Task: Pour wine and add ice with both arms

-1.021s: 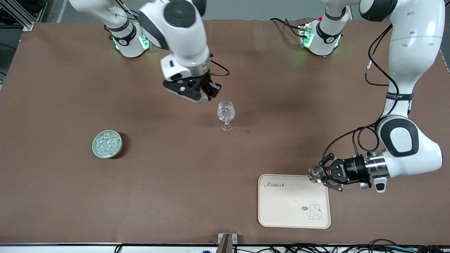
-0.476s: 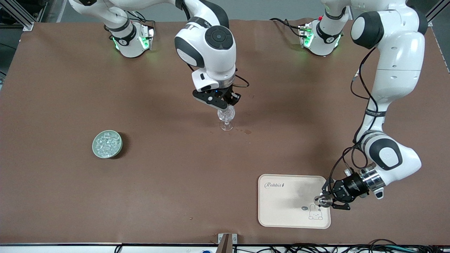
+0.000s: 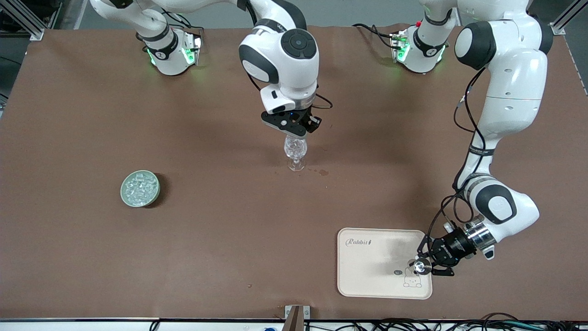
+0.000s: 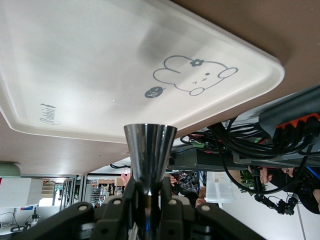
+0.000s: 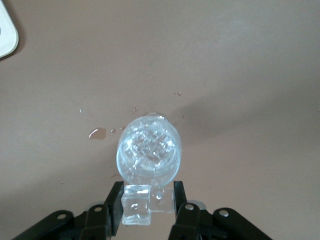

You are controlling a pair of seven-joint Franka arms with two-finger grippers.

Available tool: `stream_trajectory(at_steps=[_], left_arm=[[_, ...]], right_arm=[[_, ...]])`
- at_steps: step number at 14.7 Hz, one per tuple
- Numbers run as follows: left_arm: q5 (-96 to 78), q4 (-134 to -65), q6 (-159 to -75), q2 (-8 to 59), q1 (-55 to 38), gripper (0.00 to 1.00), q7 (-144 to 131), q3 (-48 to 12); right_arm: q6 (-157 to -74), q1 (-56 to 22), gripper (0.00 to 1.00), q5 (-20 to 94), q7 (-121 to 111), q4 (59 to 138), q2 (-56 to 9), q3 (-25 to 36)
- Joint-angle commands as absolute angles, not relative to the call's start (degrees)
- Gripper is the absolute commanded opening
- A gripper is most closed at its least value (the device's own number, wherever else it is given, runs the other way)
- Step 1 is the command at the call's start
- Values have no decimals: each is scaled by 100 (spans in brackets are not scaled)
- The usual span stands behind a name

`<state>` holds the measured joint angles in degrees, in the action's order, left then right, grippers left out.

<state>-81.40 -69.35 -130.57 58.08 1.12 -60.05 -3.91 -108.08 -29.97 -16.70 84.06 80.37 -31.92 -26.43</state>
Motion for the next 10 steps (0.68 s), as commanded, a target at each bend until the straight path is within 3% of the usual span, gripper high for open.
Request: stream_trajectory(at_steps=[1,5,10], left_arm=[[-8279,-6820,-13122,5854,53,0,-5819,-352],[-8165,-6812,-12622,5766,114,1,-5862,-325],[-8121,-6742,-12674,5897,123,1,-5793,-334]], right_arm=[[-10950,-2997,1,-1933,8525,7928,-3384,-2654],[-10951,-2979,1,-1925,8525,7928,-3384,-2654],[-10916,-2962,1,-1951,8508,7945,-3384,-2654]])
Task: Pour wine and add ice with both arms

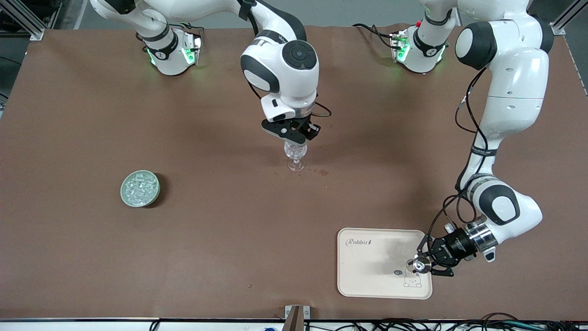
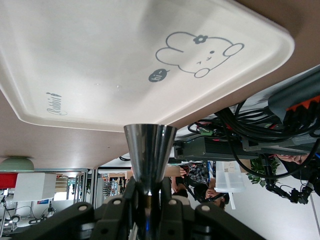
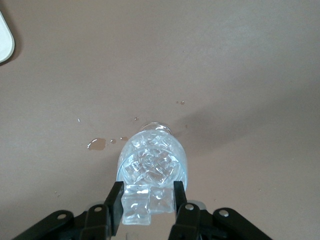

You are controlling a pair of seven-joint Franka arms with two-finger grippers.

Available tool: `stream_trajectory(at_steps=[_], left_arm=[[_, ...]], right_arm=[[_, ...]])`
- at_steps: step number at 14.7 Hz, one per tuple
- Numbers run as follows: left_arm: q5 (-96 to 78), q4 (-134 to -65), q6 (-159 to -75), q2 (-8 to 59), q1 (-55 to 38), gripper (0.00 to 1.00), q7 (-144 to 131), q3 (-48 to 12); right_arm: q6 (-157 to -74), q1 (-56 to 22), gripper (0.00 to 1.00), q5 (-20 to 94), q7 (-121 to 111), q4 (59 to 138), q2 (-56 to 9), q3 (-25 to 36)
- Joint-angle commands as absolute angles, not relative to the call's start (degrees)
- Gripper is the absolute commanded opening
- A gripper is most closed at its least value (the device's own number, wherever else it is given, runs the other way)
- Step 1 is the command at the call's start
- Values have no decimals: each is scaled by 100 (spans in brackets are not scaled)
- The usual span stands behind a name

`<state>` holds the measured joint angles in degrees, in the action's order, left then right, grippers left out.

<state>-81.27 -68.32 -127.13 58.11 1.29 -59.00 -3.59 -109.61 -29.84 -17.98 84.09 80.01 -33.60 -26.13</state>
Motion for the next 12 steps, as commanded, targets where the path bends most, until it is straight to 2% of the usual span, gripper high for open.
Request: stream_trajectory(at_steps=[1,5,12], left_arm=[[-8165,-6680,-12656,6071,158,0,-5688,-360],[-8348,-6574,-12595,6310,290,1,-5485,-492],[-8727,-6627,-12595,6293,299,1,-5327,-764]], right_arm=[[-10907,-2953,1,-1951,8499,7945,-3384,-2654],[-10872,-2944,1,-2003,8481,7972,-3375,-2654],[-10863,-2953,2,-2118,8490,8033,-3375,-2654]])
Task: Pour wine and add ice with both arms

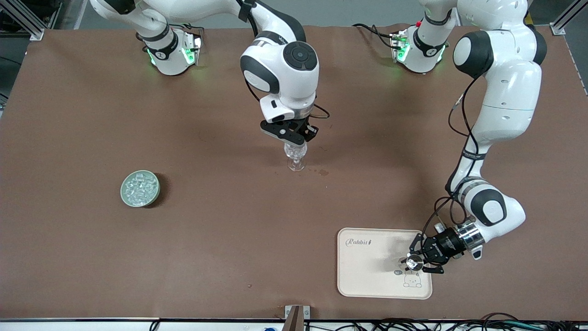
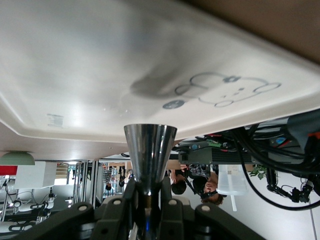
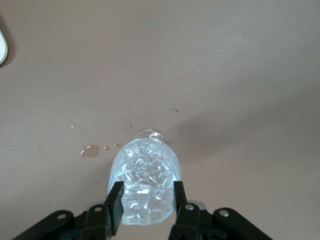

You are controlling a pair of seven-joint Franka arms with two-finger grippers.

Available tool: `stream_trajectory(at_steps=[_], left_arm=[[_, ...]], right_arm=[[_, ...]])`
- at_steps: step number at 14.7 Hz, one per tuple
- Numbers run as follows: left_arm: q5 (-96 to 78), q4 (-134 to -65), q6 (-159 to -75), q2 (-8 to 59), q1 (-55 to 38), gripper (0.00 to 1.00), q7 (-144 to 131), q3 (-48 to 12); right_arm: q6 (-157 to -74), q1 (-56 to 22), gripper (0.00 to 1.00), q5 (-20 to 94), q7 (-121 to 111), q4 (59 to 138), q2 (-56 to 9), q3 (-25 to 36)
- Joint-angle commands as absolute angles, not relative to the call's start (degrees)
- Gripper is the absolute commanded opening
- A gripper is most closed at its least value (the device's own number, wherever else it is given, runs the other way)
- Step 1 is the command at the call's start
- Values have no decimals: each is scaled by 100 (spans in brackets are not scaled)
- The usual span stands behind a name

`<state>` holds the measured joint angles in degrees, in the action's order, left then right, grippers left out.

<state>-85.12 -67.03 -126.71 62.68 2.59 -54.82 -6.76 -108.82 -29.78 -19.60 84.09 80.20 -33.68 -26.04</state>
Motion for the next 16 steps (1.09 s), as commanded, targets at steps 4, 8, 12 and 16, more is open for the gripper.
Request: stream_trajectory(at_steps=[4,8,12,16], left_arm=[[-8842,-6724,-12481,6337,360,1,-4853,-817],[-9202,-6794,-12481,6363,352,1,-4491,-800],[-9307,-6829,-12489,6372,317,1,-4273,-800],[-9466,-6838,-12489,6390,299,1,-3981,-800]], right_arm=[[-10863,-2953,12,-2118,8481,8033,-3375,-2654],[-10872,-2953,32,-2118,8473,8024,-3375,-2654],[-10872,-2971,58,-2127,8473,8024,-3375,-2654],[-10872,-2971,73,-2127,8481,8024,-3375,-2654]])
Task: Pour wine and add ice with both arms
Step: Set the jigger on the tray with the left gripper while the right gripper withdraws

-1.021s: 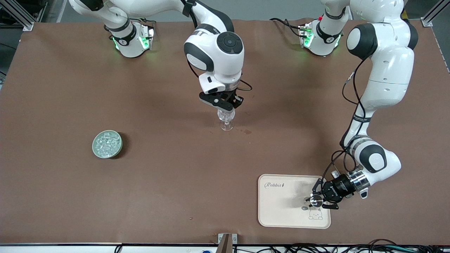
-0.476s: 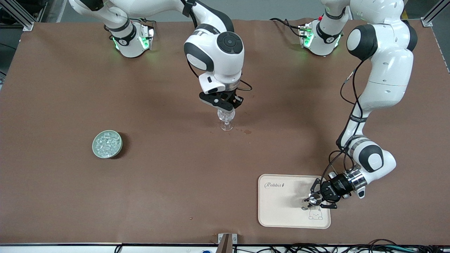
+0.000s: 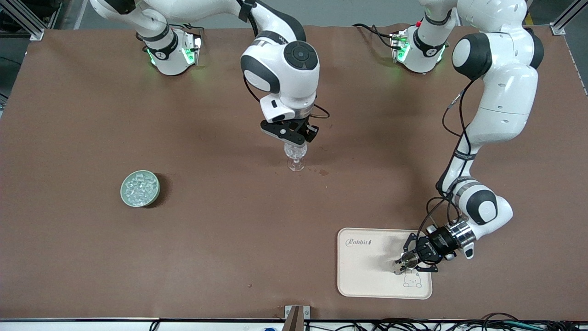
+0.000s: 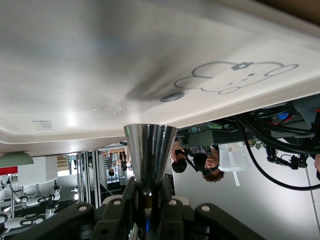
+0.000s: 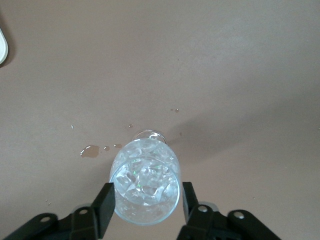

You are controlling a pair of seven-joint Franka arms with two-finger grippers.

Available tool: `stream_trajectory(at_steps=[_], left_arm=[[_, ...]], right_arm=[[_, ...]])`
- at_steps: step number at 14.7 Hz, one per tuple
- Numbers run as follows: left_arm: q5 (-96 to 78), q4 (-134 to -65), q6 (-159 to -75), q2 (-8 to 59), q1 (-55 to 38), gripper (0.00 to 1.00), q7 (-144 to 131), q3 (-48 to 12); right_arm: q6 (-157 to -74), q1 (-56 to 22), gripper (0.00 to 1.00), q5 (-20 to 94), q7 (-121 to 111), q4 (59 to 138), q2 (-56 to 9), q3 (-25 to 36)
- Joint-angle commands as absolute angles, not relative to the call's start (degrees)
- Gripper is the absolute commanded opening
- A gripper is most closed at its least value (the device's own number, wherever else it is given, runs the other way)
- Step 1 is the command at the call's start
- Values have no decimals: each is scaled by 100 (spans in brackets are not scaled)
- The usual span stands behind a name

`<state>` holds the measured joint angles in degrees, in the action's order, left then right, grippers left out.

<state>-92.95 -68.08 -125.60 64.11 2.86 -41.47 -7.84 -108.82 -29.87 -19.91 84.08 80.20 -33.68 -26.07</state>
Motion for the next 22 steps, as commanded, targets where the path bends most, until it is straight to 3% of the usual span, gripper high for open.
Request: stream_trajectory(at_steps=[1,4,6,7,9,11,13,14,15,22], left_arm=[[-9457,-6838,-12489,6390,299,1,-3981,-800],[-9405,-6838,-12489,6390,299,5,-3973,-791],[-9378,-6838,-12489,6390,299,20,-3955,-782],[-9378,-6838,-12481,6390,308,27,-3955,-782],[-9369,-6838,-12480,6390,308,30,-3868,-773],[-9378,-6829,-12481,6381,343,48,-3779,-773],[-9378,-6829,-12481,6372,343,50,-3779,-773],[-9378,-6838,-12480,6355,351,78,-3779,-773],[-9369,-6838,-12480,6354,360,99,-3753,-773],[-8975,-6935,-12184,6205,615,100,-3805,-773]], right_arm=[[-10872,-2971,75,-2118,8481,8016,-3375,-2654],[-10863,-2936,85,-2118,8473,7989,-3366,-2654],[-10759,-2831,100,-2118,8429,7963,-3174,-2654],[-10584,-2682,100,-2118,8385,7963,-2981,-2663],[-10154,-2296,100,-2092,7669,7963,-2473,-2663],[-9653,-1831,100,-2057,6921,7963,-1954,-2663],[-9222,-1373,100,-2030,6008,7963,-1522,-2619],[-9107,-1136,100,-2022,5620,7963,-1347,-2541],[-9097,-951,100,-2013,5347,7963,-1223,-2418],[-9088,-896,100,-906,2754,8024,-598,-178]])
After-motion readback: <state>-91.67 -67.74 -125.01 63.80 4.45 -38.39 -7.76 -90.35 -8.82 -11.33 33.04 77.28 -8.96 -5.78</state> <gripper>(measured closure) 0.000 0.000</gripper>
